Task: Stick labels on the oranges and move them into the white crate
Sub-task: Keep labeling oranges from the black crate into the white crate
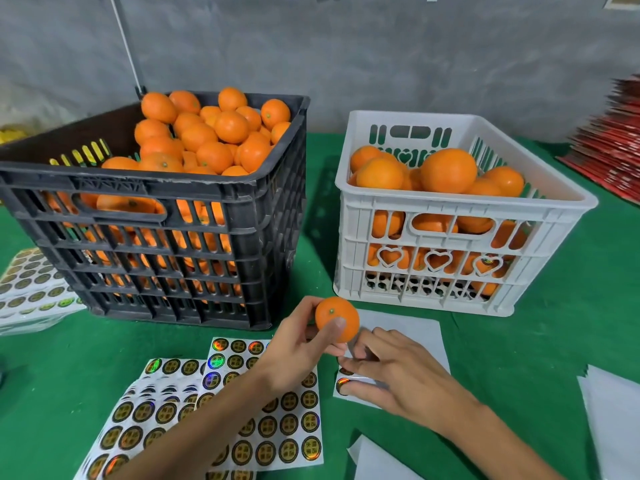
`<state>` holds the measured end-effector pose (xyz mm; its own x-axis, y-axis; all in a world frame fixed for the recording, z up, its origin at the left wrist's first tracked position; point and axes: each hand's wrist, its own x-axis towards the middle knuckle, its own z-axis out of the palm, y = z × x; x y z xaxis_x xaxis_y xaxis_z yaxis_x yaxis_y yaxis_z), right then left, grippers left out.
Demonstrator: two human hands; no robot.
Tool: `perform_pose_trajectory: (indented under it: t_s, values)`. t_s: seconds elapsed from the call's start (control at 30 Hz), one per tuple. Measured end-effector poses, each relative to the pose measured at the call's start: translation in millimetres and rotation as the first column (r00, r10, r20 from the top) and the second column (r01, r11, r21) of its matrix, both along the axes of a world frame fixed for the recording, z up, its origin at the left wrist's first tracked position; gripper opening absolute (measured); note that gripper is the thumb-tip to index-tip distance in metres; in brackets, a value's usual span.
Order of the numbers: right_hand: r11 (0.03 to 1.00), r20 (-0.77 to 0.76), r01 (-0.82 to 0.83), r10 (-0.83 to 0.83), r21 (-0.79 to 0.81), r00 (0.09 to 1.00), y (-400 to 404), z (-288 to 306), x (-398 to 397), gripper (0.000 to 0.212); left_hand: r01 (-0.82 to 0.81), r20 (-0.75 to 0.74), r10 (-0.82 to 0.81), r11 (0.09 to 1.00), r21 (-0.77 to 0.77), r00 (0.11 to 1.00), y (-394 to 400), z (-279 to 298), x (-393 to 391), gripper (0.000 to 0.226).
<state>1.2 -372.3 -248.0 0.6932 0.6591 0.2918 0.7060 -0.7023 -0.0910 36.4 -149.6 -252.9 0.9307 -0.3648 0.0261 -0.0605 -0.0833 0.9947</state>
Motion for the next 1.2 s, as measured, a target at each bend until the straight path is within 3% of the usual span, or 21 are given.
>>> perform_pose_trajectory:
  t_s: [0.17, 0.3, 0.47, 0.67, 0.77, 0.9, 0.97, 1.2]
  values:
    - [0.998, -0.004, -0.008, 0.008, 0.063, 1.000, 0.4, -4.6, 0.6, 0.038, 0.008, -0.034, -0.009, 0.999, -0.045, 0.999, 0.8, 1.6, 1.6, 0.057]
    - [0.955, -0.240, 0.112, -0.044, 0.276, 0.970, 1.2, -10.7, 2.9, 0.028, 0.028, -0.028, -0.028, 0.999, -0.024, 0.999, 2.6, -0.5, 1.8, 0.058]
    - [0.806, -0.546, 0.300, 0.034, 0.511, 0.837, 3.6, -12.4, 8.4, 0.013, 0.063, 0.035, -0.066, 0.995, 0.076, 0.997, 2.3, -4.0, 1.0, 0.057]
    - [0.631, -0.662, 0.444, 0.150, 0.636, 0.735, 0.8, -5.5, 14.6, 0.007, 0.069, 0.044, -0.074, 0.992, 0.110, 0.996, 3.6, -2.7, 0.3, 0.051]
    - [0.714, -0.632, 0.385, 0.103, 0.585, 0.768, 0.9, -5.7, 9.4, 0.007, 0.054, 0.063, -0.062, 0.991, 0.124, 0.996, 3.1, -3.5, -0.5, 0.049]
    - [0.845, -0.580, 0.301, 0.014, 0.442, 0.815, 0.3, -4.0, -0.1, 0.044, 0.032, 0.055, -0.037, 0.994, 0.100, 0.998, 2.8, -5.9, 1.5, 0.050]
    - [0.896, -0.488, 0.246, -0.037, 0.371, 0.872, 0.9, -3.7, -1.7, 0.051, 0.028, 0.053, -0.034, 0.994, 0.106, 0.998, 2.7, -7.4, 2.8, 0.047]
    - [0.949, -0.237, 0.140, -0.073, 0.283, 0.969, 6.0, -3.5, -1.0, 0.024, 0.035, 0.041, -0.040, 0.992, 0.119, 0.998, 2.0, -11.2, 5.1, 0.045]
